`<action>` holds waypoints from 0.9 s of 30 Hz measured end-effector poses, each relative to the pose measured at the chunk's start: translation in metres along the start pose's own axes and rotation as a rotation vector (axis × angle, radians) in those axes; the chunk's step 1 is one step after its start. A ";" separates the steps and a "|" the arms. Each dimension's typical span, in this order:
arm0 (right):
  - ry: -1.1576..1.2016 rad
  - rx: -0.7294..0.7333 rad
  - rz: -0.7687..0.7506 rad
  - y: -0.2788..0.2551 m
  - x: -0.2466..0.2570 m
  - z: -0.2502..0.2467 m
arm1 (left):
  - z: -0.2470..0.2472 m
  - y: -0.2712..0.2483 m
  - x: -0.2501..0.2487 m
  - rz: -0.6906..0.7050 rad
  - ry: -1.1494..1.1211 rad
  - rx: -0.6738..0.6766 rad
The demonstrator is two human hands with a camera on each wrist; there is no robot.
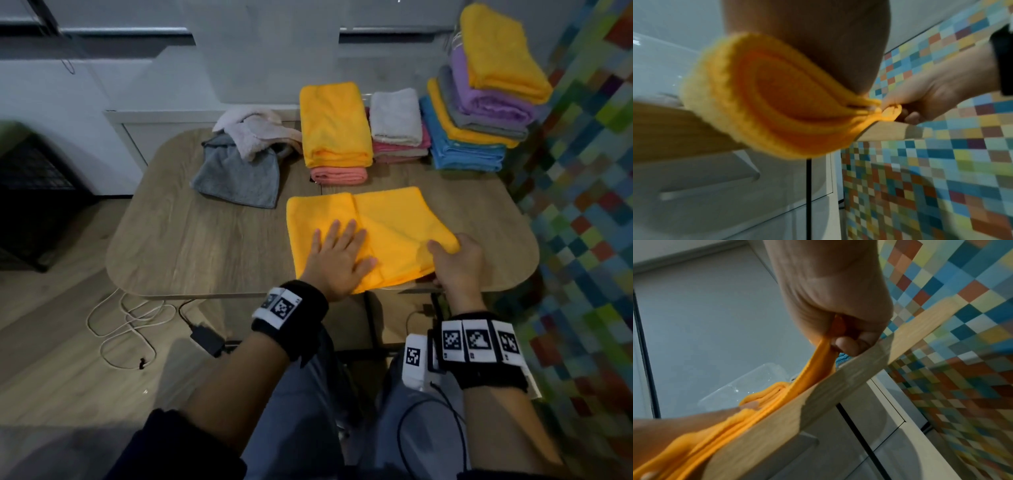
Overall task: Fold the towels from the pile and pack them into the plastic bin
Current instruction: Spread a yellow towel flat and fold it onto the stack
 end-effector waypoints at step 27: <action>-0.270 0.558 -0.570 -0.053 0.024 0.103 | -0.023 0.030 0.055 -0.540 -1.284 -0.325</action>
Point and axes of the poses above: each hand's wrist, its own y-axis towards the middle knuckle, its own z-axis out of the palm, x = y × z, the point moved 2 cm from there along y, towards the middle knuckle, and after that the axes turned 8 degrees about y, right-handed, at the moved point
